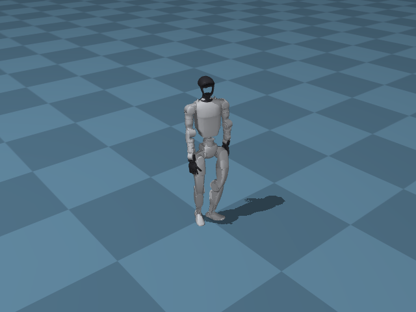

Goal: In place motions

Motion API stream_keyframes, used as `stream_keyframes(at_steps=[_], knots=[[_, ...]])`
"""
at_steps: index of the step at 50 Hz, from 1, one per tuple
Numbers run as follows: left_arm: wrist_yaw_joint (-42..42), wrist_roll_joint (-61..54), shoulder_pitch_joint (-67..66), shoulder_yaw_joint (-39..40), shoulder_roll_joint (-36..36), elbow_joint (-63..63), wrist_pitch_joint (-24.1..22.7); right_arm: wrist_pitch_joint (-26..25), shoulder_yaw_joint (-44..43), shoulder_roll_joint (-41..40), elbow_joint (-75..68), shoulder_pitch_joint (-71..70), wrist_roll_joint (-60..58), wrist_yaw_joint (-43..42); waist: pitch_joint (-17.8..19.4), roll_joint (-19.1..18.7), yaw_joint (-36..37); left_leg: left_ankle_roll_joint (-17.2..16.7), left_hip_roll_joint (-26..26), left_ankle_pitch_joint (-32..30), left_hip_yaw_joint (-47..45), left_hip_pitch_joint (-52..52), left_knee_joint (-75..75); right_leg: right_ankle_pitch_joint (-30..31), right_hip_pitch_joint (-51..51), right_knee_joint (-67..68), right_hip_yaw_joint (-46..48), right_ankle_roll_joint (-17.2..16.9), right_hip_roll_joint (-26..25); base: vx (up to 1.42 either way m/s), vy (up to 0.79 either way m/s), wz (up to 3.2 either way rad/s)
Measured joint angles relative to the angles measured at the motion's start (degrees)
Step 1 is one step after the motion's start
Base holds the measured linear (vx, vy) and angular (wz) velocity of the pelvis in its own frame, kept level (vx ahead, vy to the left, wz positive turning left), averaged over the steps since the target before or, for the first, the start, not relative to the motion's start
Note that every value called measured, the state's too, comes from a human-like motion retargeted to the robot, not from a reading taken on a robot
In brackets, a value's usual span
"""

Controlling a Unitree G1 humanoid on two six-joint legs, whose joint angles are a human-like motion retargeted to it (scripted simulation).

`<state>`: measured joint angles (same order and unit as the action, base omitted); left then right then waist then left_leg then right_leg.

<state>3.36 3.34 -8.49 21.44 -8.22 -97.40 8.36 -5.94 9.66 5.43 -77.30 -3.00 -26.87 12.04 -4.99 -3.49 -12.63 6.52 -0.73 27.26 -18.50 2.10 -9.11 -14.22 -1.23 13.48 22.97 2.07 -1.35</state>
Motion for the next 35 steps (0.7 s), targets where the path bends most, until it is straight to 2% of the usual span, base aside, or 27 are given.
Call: stream_keyframes(at_steps=[3, 5, 7, 10, 14, 18, 20, 23, 25, 27, 28, 30, 32, 33, 35], knots=[[-0.9, -1.5, 7.2, -2.2, -0.4, 0.0, -0.1, -2.5, -4.1, 1.7, -4.7, 2.4, 0.2, -1.8, 0.5, -1.8, -3.0, -0.9, -1.2, -2.8, 2.4, 0.6, 3.7, 11.0, 6.9, 12.5, 2.6, -1.8, 1.1, -0.07, 0.1, 0.27], [-0.9, -1.6, 13.8, -3.6, -0.9, 1.6, -0.7, -4.1, -8.0, 3.5, -8.0, 3.2, 3.1, -3.2, 4.1, -1.7, -2.6, -1.1, -2.5, -4.0, 0.5, 0.0, 4.8, 18.7, 14.7, 29.1, 1.2, -3.7, 5.4, -0.27, 0.16, -0.36], [0.7, -2.6, 17.1, -7.0, -1.0, 6.0, -1.1, -4.3, -10.5, 5.7, -10.5, 5.5, 5.8, -3.5, 5.4, -2.3, -2.5, -1.0, -3.2, -4.7, -1.2, -0.7, 5.8, 18.1, 21.9, 41.1, -3.5, -3.4, 4.9, -0.03, 0.14, -0.26], [6.4, -3.2, 22.5, -10.4, -3.9, 10.4, -0.3, -6.3, -10.4, 8.4, -14.4, 8.4, 6.9, -2.3, 7.3, -2.6, -5.3, -0.6, -4.0, -5.0, -1.6, -0.8, 5.7, 13.5, 30.1, 55.5, -5.0, -2.5, 7.8, -0.01, 0.07, -0.07], [6.6, 1.5, 25.3, -9.8, -3.9, 14.7, 0.7, -8.5, -12.5, 10.2, -20.1, 12.0, 8.2, -5.7, 7.4, -3.2, -6.2, -0.5, -4.8, -5.2, -0.4, -0.3, 5.5, 11.7, 34.5, 59.7, -7.2, -4.3, 5.7, -0.03, 0.01, 0.1], [5.6, 0.1, 25.9, -12.6, -3.0, 16.3, -1.1, -10.2, -13.8, 10.3, -20.1, 16.7, 9.2, -6.1, 6.7, -2.3, -3.8, -0.5, -3.9, -5.1, -1.3, -1.9, 6.2, 12.2, 28.5, 52.7, -6.0, -3.6, 5.9, 0.13, -0.01, -0.12], [5.9, 0.3, 24.8, -12.7, -2.2, 16.4, -1.2, -10.4, -13.9, 9.9, -20.1, 17.4, 8.9, -6.1, 5.9, -1.8, -2.7, -0.6, -3.3, -4.8, -2.0, -2.5, 6.3, 12.9, 22.9, 44.8, -4.8, -2.9, 5.2, 0.09, -0.01, -0.26], [5.9, 0.8, 21.6, -11.6, -0.5, 14.8, -1.5, -10.0, -13.1, 8.9, -20.1, 16.7, 8.4, -5.6, 4.5, -1.0, -1.7, -0.8, -2.0, -3.5, -2.3, -3.0, 5.3, 15.3, 11.8, 26.7, -3.5, -3.7, 3.5, 0.1, -0.01, -0.03], [5.7, 0.8, 19.0, -10.6, 0.7, 12.7, -1.9, -9.5, -11.8, 8.1, -20.1, 15.0, 8.3, -5.5, 3.5, -0.4, -1.4, -0.7, -0.7, -2.2, -1.0, -2.6, 3.1, 10.1, 3.5, 12.8, -1.2, -5.6, 2.8, 0.09, -0.04, 0.1], [4.8, 0.8, 15.4, -8.9, 1.5, 10.2, -2.6, -8.6, -9.6, 7.1, -20.0, 12.6, 8.2, -5.6, 2.5, 0.3, 0.2, -1.0, 0.0, -1.2, -1.5, -2.4, 0.5, 1.7, -2.1, 2.6, 3.4, -3.2, 3.2, 0.12, -0.05, -0.26], [3.9, 0.9, 13.4, -7.7, 1.7, 8.7, -3.0, -8.4, -8.1, 6.5, -19.6, 11.3, 8.0, -5.4, 2.1, 0.6, 0.6, -1.2, 0.1, -1.5, -1.7, -2.4, -1.0, 0.4, -3.2, -1.6, 3.3, -1.0, 2.7, 0.08, -0.08, -0.42], [1.4, 1.4, 9.9, -3.8, 1.9, 5.1, -3.4, -8.7, -4.8, 5.1, -18.0, 7.6, 7.3, -3.8, -0.6, 1.8, 2.9, -1.8, 0.2, -5.5, -5.1, 1.4, -6.6, 1.9, -3.5, -7.4, -0.8, -1.0, 3.7, -0.12, -0.1, -0.34], [-1.2, 0.3, 8.2, -0.3, 2.3, 1.6, -3.1, -9.1, -3.5, 3.5, -14.0, 2.5, 5.8, -2.1, -1.5, 2.0, 0.9, -3.0, -1.5, -14.6, -2.0, 11.2, -18.5, 3.9, -0.3, -8.8, 1.8, -1.5, 5.0, -0.49, -0.08, 0.8], [-2.2, -1.2, 7.4, 1.2, 2.4, 0.4, -3.1, -8.7, -3.0, 2.8, -11.0, 0.1, 5.2, -1.8, -0.1, 2.1, 1.2, -2.9, -2.3, -19.2, -0.4, 15.6, -24.5, 4.4, 0.4, -9.0, 1.3, -1.4, 5.3, -0.5, -0.06, 0.29], [-1.3, -4.6, 4.1, 2.3, 1.9, 0.0, -3.1, -6.7, -0.5, 2.0, -4.7, -4.0, 4.4, -0.6, 3.0, 3.1, 2.6, -1.4, -2.2, -24.7, 2.1, 22.3, -34.8, 6.1, -0.2, -9.8, 1.9, -1.1, 6.5, -0.31, -0.05, -0.39]])
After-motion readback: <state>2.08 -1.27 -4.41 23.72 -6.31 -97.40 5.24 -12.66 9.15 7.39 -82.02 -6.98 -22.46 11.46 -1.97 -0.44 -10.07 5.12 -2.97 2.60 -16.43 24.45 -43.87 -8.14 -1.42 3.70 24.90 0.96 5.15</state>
